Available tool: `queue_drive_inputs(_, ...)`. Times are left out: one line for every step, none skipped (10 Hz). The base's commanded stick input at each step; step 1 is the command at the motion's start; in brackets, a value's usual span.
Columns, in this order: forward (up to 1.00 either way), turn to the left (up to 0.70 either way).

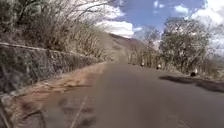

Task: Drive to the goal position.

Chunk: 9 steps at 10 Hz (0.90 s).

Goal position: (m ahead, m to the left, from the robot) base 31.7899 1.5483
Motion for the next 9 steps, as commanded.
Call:
queue_drive_inputs(0.70, 0.00)
queue_drive_inputs(0.70, 0.00)
queue_drive_inputs(0.70, 0.00)
queue_drive_inputs(0.70, 0.00)
queue_drive_inputs(0.70, 0.00)
queue_drive_inputs(0.70, 0.00)
queue_drive_inputs(0.70, 0.00)
queue_drive_inputs(0.70, 0.00)
queue_drive_inputs(0.70, 0.00)
